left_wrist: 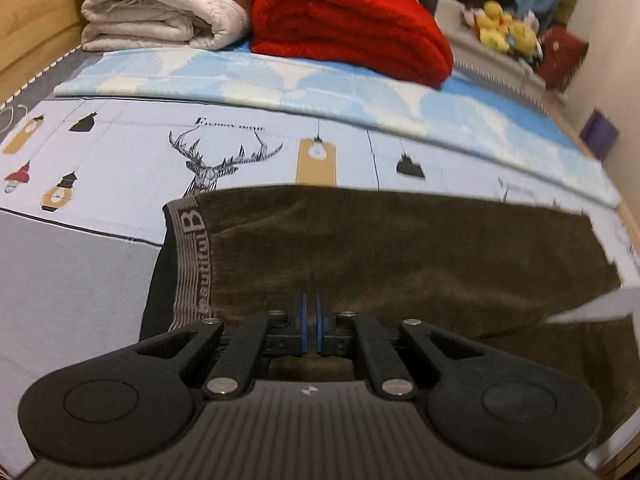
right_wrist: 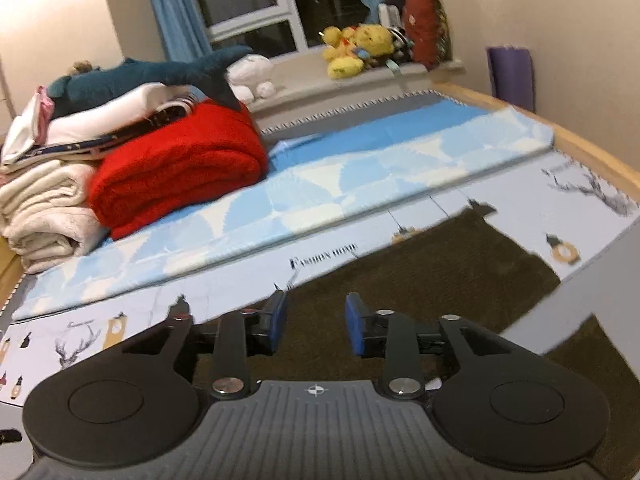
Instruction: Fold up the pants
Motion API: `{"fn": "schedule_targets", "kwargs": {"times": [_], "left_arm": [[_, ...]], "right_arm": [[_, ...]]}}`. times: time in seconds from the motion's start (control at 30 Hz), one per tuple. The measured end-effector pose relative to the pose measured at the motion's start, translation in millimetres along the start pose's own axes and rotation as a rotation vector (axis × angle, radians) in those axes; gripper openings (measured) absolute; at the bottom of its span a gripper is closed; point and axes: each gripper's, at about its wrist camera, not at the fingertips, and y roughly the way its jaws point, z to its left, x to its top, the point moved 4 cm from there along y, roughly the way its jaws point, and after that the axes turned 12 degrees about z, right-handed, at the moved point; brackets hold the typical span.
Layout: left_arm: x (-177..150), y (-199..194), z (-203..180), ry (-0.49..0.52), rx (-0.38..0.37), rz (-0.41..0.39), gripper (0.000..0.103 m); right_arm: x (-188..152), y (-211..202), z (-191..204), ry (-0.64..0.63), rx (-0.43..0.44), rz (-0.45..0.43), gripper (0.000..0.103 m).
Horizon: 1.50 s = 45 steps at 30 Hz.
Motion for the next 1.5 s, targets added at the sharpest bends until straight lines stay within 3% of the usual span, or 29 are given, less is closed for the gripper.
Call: {"fn": "schedule_targets", "kwargs": {"times": [0.1, 0.2, 0.27, 0.37, 0.43, 0.53, 0.6, 0.67, 0.77, 0.93, 0.97, 1.0, 1.1, 1.2, 1.37, 1.5], "left_arm": [[27, 11, 3, -0.012, -0.013, -0.006, 0.008], [65, 34, 6, 0.005, 0.064, -0.051, 0.008], [86, 56, 12, -0.034, 0.077, -0.063, 0.008], [107, 95, 16, -0.077, 0.099, -0.064, 0.012], [115, 118, 14, -0.043, 0.152, -0.054, 0.017], [126, 149, 9, 0.027, 0.216, -0.043, 0.045], [134, 165, 8, 0.064, 0.233, -0.039, 0.070], [140, 181, 6, 0.132, 0.243, -0.029, 0.081], [144, 199, 5, 0.223, 0.216, 0.001, 0.084], [141, 222, 16, 0.174, 0.073, 0.100, 0.081], [140, 221, 15, 0.194, 0.063, 0.095, 0.070], [139, 219, 11, 0.221, 0.039, 0.093, 0.051], [138, 214, 0, 0.280, 0.020, 0.098, 0.020], [133, 199, -6, 0.320, 0.033, 0.090, 0.014], [128, 146, -23, 0.332, 0.037, 0.054, 0.013], [94, 90, -52, 0.378, 0.095, 0.065, 0.010]], "right_arm": [[-3, 8, -7, -0.003, -0.021, 0.014, 0.040], [-5, 20, -17, 0.047, 0.010, 0.055, 0.040], [-6, 26, -17, 0.009, -0.007, 0.058, 0.040], [-8, 39, -20, -0.032, -0.038, 0.079, 0.040], [-8, 45, -24, -0.012, -0.032, 0.099, 0.040], [-7, 50, -26, 0.006, -0.011, 0.111, 0.040], [-4, 51, -24, -0.014, -0.007, 0.105, 0.040], [-4, 53, -21, -0.046, -0.017, 0.099, 0.040], [-4, 61, -21, -0.068, -0.037, 0.112, 0.040], [-4, 70, -20, -0.084, -0.042, 0.132, 0.040], [-4, 72, -20, -0.084, -0.045, 0.135, 0.040], [-4, 73, -19, -0.083, -0.043, 0.138, 0.040], [-3, 74, -14, -0.088, -0.034, 0.141, 0.040], [-3, 74, -8, -0.101, -0.036, 0.138, 0.040], [-2, 74, -6, -0.082, -0.047, 0.136, 0.040], [1, 69, -6, -0.034, -0.041, 0.123, 0.040]]}}
